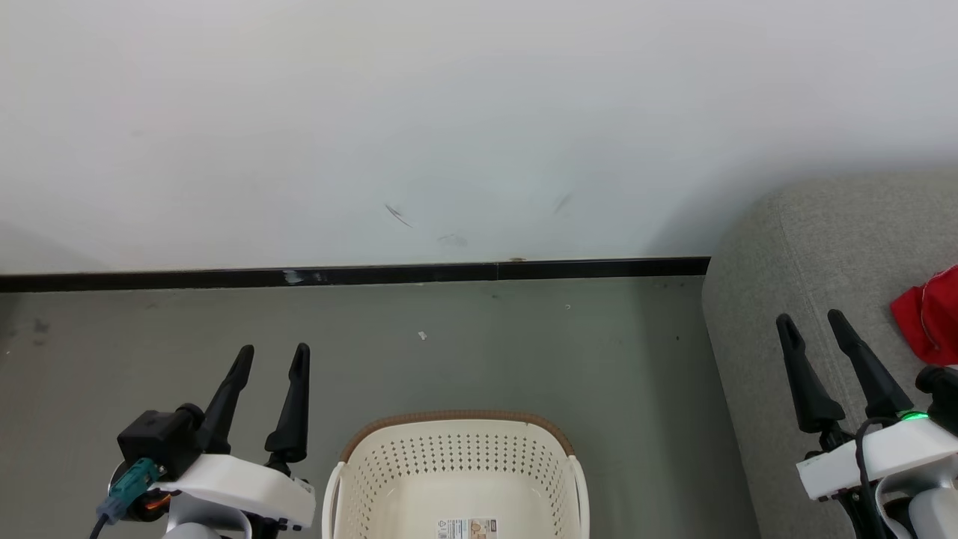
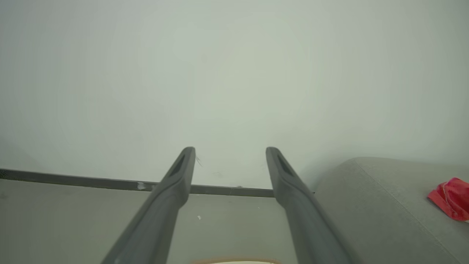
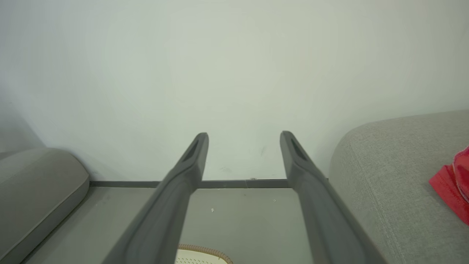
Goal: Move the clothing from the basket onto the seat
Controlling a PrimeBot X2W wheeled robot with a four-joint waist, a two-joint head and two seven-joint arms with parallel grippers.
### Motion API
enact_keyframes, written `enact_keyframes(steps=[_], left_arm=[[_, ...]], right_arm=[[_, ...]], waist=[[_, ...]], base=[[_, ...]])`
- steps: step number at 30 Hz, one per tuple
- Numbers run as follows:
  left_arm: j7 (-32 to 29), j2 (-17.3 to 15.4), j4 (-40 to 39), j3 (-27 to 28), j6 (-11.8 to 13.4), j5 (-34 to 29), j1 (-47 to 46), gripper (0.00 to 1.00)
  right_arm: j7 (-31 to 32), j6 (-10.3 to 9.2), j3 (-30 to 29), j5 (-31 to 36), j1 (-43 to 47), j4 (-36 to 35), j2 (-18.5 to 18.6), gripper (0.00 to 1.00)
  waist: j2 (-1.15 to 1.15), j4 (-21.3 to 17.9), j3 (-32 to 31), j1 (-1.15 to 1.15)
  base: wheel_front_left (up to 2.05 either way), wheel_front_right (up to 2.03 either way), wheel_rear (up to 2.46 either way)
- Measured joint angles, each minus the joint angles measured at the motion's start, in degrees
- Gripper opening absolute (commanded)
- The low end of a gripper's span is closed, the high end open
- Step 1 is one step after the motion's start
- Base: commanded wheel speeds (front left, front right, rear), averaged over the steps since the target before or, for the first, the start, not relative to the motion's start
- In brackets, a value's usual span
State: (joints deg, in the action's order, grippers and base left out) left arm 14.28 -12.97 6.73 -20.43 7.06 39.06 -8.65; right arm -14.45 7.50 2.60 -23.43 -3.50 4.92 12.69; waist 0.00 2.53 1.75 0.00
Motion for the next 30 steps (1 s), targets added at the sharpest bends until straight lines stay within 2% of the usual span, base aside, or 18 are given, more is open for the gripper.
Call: enact_keyframes(steps=[19, 30], left_arm=[[0.01, 0.45, -0.13, 2.65, -0.24, -2.86, 2.68, 1.0], [0.01, 1.48, -0.09, 3.44, -1.24, -2.9, 3.47, 1.0]], right_arm=[[0.0, 0.0, 0.15, 2.6, 2.19, -1.72, -1.77, 1.0], [0.0, 0.0, -0.02, 2.96, 3.27, -2.42, -2.1, 1.0]], waist=[[0.0, -0.34, -0.95, 0.0], [0.0, -0.44, -0.72, 0.0]], base=[[0.0, 0.0, 0.0], [0.0, 0.0, 0.0]])
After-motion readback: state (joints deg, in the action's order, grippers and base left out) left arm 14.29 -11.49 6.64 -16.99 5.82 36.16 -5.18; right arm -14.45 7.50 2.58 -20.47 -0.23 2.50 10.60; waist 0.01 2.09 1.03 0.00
